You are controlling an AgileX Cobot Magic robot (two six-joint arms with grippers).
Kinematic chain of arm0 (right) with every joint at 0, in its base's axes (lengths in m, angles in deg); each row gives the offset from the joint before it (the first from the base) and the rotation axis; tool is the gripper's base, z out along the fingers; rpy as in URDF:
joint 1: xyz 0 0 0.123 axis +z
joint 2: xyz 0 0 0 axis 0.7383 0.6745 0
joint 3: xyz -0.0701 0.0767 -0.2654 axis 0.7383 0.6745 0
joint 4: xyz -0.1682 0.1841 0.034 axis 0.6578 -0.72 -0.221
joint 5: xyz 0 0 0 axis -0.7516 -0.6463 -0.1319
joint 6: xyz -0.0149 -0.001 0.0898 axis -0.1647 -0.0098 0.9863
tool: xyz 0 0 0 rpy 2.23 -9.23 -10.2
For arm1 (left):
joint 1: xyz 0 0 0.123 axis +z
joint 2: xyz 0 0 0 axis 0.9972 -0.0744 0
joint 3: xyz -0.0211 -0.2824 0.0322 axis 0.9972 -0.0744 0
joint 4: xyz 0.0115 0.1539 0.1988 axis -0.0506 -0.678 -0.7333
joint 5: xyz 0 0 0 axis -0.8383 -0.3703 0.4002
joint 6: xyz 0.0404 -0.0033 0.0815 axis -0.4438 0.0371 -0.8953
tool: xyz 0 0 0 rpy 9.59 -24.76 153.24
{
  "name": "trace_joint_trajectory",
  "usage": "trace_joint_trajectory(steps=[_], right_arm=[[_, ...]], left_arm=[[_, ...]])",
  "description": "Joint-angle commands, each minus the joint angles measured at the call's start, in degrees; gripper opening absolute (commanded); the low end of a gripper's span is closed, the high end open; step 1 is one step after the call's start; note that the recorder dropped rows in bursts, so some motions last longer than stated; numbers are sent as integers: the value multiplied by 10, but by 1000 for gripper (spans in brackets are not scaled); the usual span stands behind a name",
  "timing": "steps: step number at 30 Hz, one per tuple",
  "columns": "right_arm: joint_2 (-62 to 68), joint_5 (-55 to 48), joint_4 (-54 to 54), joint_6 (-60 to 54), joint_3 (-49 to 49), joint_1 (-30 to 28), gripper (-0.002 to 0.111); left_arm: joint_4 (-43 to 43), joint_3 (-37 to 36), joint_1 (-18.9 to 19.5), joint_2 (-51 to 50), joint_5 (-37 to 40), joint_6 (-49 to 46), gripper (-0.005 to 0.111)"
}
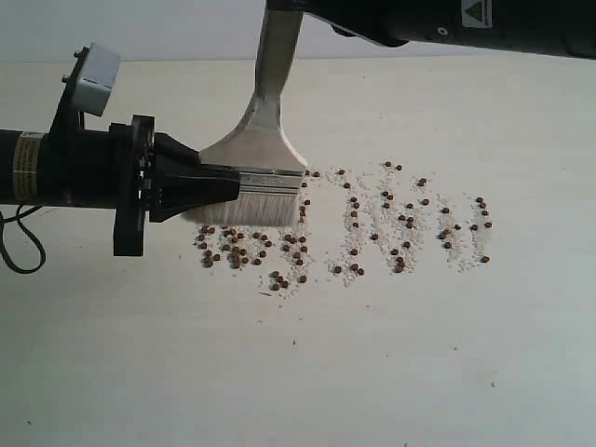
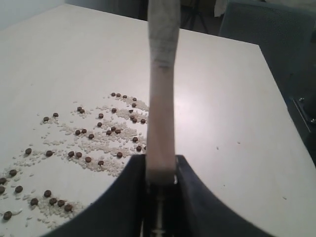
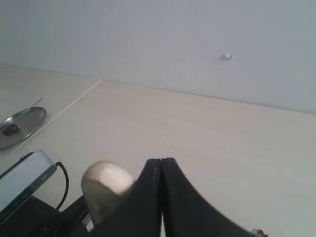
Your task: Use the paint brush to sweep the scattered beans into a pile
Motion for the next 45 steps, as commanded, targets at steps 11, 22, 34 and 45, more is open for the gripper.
trace_joint_trajectory(steps=[11,22,34,45], right_arm=[[0,73,-3,23,-4,-1,0],[-98,-86,20,-86,-4,-65,0],[-35,-382,-204,-596,-44,-261,0],[158,-723,-1181,-1585,-77,-324,0]], left_arm=[[3,2,1,-1,-10,4,0],[6,2,1,-1,-10,2,0],[15,2,31,-1,-10,6,0],[8,2,69,-3,-10,-3,0]])
